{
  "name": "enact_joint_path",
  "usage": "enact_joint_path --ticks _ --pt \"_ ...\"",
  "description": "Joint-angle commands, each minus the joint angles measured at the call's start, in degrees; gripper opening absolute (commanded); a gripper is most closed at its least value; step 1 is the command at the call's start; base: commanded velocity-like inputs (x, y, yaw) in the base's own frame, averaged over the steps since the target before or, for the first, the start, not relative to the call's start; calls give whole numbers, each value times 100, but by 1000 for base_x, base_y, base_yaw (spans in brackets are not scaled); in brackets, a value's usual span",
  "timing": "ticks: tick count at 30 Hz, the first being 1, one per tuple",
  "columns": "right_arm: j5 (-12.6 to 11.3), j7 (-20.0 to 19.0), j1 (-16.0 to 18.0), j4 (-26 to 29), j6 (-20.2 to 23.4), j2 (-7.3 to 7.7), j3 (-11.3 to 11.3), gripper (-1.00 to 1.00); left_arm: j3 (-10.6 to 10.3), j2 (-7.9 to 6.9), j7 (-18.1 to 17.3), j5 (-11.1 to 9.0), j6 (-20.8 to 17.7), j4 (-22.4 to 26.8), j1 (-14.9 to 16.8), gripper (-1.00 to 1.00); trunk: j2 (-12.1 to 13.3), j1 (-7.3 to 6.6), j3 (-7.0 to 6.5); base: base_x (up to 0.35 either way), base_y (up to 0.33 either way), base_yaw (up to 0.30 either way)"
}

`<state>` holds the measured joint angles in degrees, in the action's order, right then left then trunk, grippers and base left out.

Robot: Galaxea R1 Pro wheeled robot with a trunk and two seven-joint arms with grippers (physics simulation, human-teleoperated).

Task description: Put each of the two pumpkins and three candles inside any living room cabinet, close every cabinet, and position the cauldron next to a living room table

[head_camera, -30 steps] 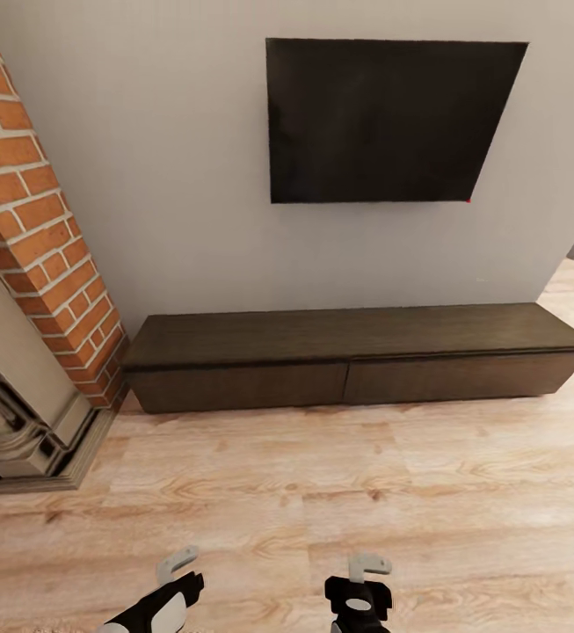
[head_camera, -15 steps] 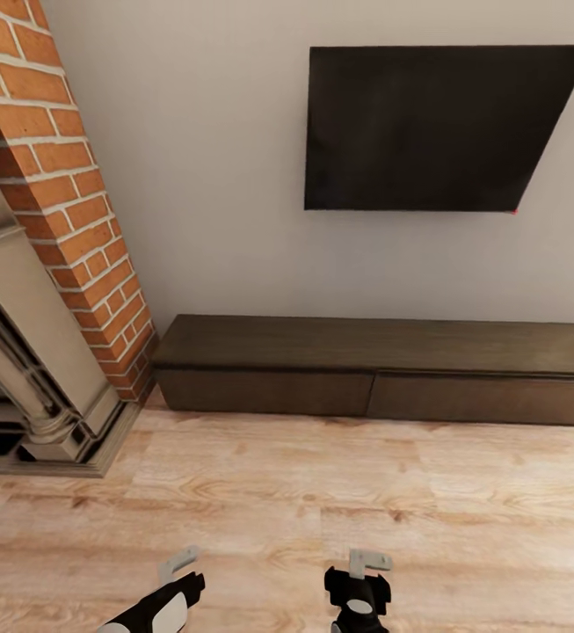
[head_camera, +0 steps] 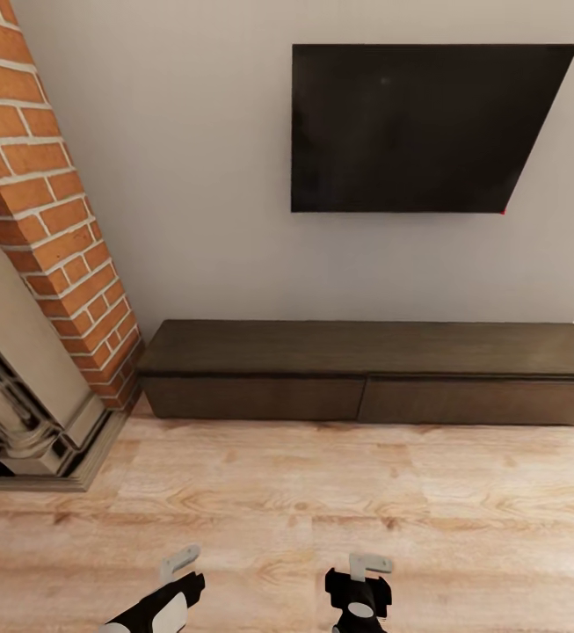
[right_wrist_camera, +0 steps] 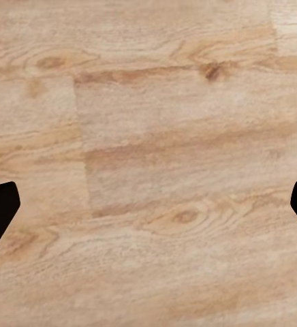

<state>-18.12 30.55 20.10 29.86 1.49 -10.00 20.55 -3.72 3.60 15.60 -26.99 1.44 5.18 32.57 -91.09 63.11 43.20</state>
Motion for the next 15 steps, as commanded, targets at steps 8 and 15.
enact_joint_path --ticks 8,15 --pt "-16 39 5 3 21 0 29 100 -39 0 22 -56 12 1 1 100 -2 1 3 57 -1 3" --pt "-20 81 3 3 13 0 527 100 -41 0 22 -56 22 1 2 100 -2 1 -5 236 -58 171"
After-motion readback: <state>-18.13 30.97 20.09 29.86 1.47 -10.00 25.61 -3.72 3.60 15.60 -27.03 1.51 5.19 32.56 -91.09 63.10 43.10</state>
